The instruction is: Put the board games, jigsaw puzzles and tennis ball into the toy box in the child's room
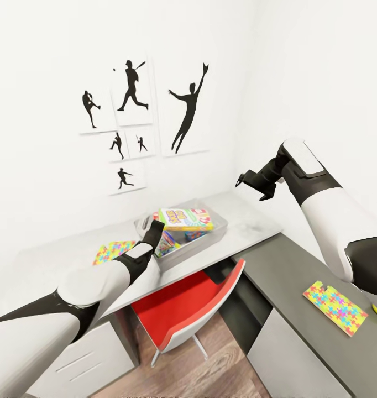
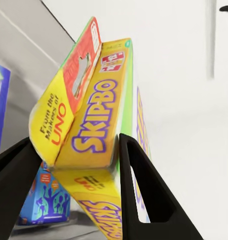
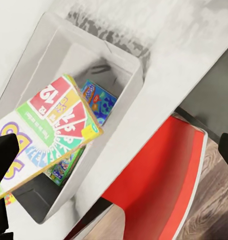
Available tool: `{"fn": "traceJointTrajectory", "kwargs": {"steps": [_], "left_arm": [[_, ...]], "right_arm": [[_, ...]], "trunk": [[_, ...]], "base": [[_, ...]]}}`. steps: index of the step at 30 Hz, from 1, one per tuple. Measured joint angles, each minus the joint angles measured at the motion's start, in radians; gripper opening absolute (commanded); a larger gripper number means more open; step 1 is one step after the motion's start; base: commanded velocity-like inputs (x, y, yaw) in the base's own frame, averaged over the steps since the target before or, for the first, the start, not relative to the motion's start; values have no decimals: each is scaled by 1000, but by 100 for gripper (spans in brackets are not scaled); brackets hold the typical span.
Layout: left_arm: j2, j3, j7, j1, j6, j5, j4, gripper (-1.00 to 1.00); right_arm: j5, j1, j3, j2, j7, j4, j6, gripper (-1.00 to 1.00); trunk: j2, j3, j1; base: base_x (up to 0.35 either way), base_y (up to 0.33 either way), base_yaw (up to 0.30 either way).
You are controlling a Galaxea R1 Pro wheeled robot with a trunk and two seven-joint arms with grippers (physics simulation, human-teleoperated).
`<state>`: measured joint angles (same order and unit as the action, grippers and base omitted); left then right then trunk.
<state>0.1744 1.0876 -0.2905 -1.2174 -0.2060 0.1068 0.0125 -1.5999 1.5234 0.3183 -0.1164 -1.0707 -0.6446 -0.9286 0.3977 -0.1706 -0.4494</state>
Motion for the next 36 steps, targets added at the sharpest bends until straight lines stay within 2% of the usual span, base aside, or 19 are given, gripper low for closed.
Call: {"fn": "traceJointTrajectory", "kwargs": {"steps": [5,20,25,31,36], "left_arm": [[0,16,1,0,-8,0,0,-100],[0,20,2,-1,-25,0,-3,-100],[0,58,1,-2,-28,0,-4,-100],[-1,72,0,-9,-31,3,-33,-100],[0,69,0,-17,-31,2,-49,-100]], "right_arm": [[0,0,1,0,0,0,0,100],[1,0,1,0,0,0,0,100],[1,0,1,0,1,0,0,100],[1,0,1,-1,1,0,0,100],[0,0,3,-2,2,-10,0,100]], "trunk": [[0,-8,0],[0,-31,0],[0,-39,0],[0,-48,0],[0,-56,0]], "base": [[0,0,0],[0,0,0],[0,0,0],[0,0,0],[0,0,0]]}}
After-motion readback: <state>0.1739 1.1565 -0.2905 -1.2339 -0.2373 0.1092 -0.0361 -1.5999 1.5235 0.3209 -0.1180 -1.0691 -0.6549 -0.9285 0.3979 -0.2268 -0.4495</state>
